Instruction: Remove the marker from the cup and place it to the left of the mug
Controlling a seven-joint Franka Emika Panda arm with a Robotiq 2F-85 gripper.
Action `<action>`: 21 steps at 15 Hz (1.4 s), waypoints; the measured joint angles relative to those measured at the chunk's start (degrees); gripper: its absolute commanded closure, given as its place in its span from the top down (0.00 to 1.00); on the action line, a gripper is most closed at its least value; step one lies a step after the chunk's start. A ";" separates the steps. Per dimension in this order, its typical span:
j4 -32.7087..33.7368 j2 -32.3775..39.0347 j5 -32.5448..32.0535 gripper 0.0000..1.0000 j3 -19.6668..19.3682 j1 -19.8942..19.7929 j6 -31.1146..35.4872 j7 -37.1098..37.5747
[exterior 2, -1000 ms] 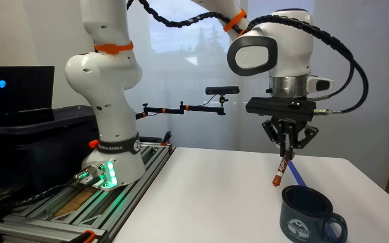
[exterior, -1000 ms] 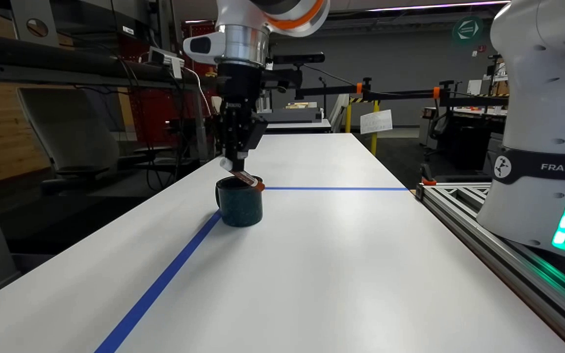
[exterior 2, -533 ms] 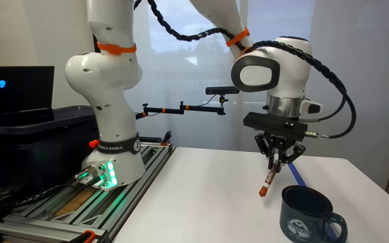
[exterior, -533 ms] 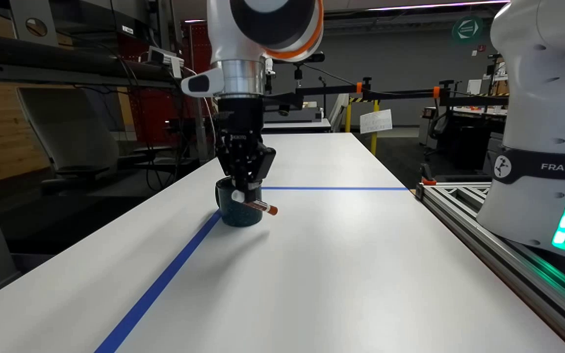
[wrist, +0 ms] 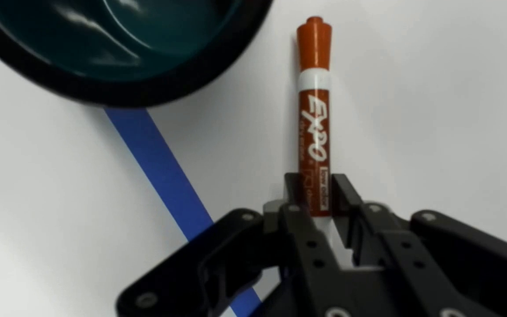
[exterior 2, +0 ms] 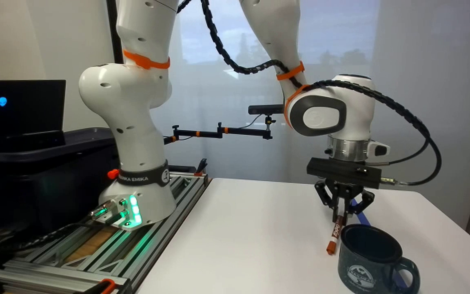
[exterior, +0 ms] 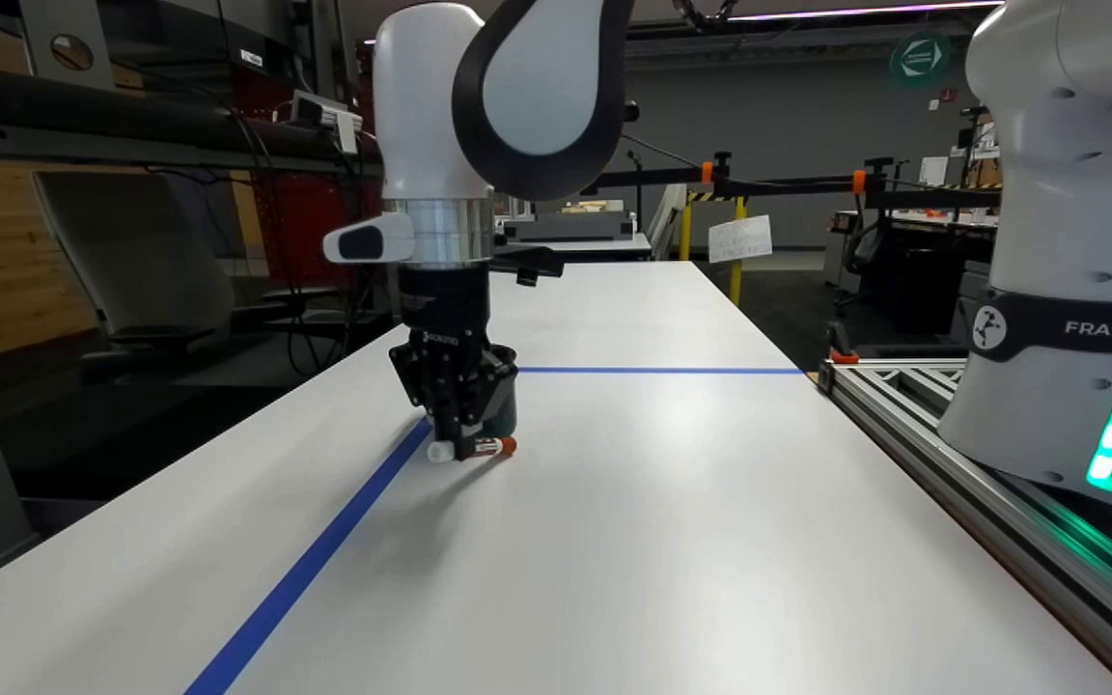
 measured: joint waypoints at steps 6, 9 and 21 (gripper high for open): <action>2.22 4.38 -0.50 0.47 6.05 -4.61 1.91 -2.67; 2.97 5.59 -0.28 0.69 7.97 -6.86 1.90 -3.31; 4.36 -7.02 10.64 1.00 9.09 -8.24 -14.22 17.04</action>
